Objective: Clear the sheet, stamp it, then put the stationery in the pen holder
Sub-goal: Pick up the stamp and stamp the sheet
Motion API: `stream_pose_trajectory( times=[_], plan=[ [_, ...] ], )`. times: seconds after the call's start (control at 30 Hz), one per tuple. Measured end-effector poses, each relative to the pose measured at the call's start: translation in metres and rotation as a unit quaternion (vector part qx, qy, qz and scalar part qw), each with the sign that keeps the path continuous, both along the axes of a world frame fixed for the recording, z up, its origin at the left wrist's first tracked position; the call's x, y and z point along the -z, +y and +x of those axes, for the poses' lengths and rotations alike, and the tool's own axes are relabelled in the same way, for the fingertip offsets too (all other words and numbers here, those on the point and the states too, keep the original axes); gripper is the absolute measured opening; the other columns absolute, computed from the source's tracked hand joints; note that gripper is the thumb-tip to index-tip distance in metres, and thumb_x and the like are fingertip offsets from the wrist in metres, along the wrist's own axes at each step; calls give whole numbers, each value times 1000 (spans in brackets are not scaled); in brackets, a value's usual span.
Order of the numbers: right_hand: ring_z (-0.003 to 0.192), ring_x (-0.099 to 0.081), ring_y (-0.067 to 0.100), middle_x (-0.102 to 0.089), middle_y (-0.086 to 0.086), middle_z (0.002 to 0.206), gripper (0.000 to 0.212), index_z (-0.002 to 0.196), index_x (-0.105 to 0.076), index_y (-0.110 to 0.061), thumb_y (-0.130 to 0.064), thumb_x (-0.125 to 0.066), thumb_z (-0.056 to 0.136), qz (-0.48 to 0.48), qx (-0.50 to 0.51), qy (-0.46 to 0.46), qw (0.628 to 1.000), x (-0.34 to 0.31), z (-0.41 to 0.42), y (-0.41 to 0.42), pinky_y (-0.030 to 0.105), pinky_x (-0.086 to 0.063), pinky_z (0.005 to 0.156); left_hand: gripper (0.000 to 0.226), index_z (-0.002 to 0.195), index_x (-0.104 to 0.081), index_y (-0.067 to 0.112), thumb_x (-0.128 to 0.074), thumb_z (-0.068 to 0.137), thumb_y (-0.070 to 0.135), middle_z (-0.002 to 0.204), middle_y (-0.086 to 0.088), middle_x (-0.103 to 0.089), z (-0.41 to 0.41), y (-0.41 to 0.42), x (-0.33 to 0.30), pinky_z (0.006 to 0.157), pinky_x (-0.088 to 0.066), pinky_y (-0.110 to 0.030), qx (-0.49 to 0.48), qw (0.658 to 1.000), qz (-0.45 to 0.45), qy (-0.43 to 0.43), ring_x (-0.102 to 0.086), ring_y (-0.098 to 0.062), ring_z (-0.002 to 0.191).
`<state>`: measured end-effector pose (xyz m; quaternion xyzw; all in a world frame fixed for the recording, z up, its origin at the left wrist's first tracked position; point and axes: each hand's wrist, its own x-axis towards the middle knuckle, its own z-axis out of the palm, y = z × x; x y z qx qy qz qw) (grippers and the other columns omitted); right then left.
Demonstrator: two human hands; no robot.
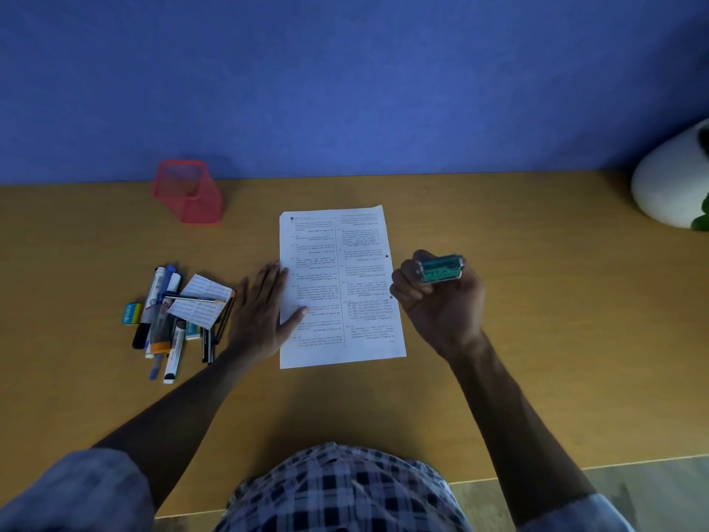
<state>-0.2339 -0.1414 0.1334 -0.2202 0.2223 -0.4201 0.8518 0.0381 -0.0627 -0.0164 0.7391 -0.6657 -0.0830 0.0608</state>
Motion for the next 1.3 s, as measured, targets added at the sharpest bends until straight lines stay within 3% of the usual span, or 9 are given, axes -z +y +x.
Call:
stream_pose_trajectory(
  times=[0.1, 0.17, 0.33, 0.5, 0.63, 0.73, 0.93, 1.03, 1.3],
  plan=[
    [53, -25, 12, -30, -2, 57, 19, 69, -23, -15, -23, -31, 84, 18, -15, -30, 999, -6, -2, 11, 26, -19, 53, 80, 154, -18, 16, -28, 93, 67, 162, -3, -16, 1, 0, 2, 120, -12, -49, -1, 1000, 0, 5, -11, -21, 150],
    [53, -22, 11, -27, -2, 57, 26, 65, -33, -15, -23, -20, 86, 24, -18, -42, 999, -7, -5, 16, 26, -17, 52, 80, 154, -17, 16, -28, 93, 67, 162, -3, -16, 1, 1, 3, 120, -12, -49, 1, 1000, -2, 5, -12, -21, 150],
    [56, -18, 14, -21, 0, 61, 42, 71, -24, -14, -29, -62, 66, 10, 43, 36, 998, -1, -13, 25, 26, -21, 51, 80, 153, -19, 15, -28, 93, 67, 161, -5, -18, 2, 0, 2, 119, -14, -50, 8, 1000, -8, 3, -14, -23, 149],
    [51, -23, 11, -31, 0, 58, 9, 69, -49, -11, -18, -47, 75, -37, 124, 262, 956, 13, -26, 34, 28, -18, 51, 80, 153, -19, 14, -29, 93, 67, 161, -5, -19, 1, 0, 2, 119, -13, -51, 10, 1000, -14, 6, -15, -23, 149],
    [55, -27, 17, -37, 0, 61, 21, 79, -52, -9, -7, -45, 98, -161, 126, 438, 875, 27, -35, 47, 32, -22, 51, 80, 153, -18, 15, -28, 93, 67, 161, -5, -18, 1, 1, 2, 120, -12, -51, 8, 1000, -10, 2, -14, -23, 149],
    [49, -35, 14, -53, -8, 61, 12, 90, -60, -16, -16, -52, 99, -281, 95, 574, 764, 45, -40, 57, 30, -29, 45, 80, 153, -19, 15, -29, 93, 67, 161, -5, -18, 1, 1, 1, 119, -13, -51, 5, 1000, -9, 3, -15, -23, 149],
    [53, -52, 9, -66, -3, 76, 14, 96, -60, -17, -30, -56, 97, -419, 17, 687, 593, 69, -32, 74, 27, -40, 44, 81, 154, -15, 16, -26, 93, 69, 162, -4, -15, 1, 1, 4, 120, -10, -50, 2, 1000, -2, 4, -10, -21, 150],
    [53, -53, 11, -63, -5, 72, 18, 90, -60, -17, -34, -56, 96, -464, 6, 725, 509, 72, -25, 78, 20, -30, 42, 82, 154, -14, 16, -24, 93, 70, 163, -3, -13, 1, 1, 6, 121, -9, -50, 1, 1000, 0, 3, -8, -21, 150],
    [48, -46, 10, -61, -5, 67, 16, 84, -57, -18, -31, -58, 94, -512, -5, 743, 431, 84, -14, 78, 18, -24, 43, 81, 153, -18, 15, -28, 93, 68, 162, -5, -17, 0, 0, 5, 120, -10, -50, -4, 1000, -11, 6, -11, -22, 150]
  ],
)
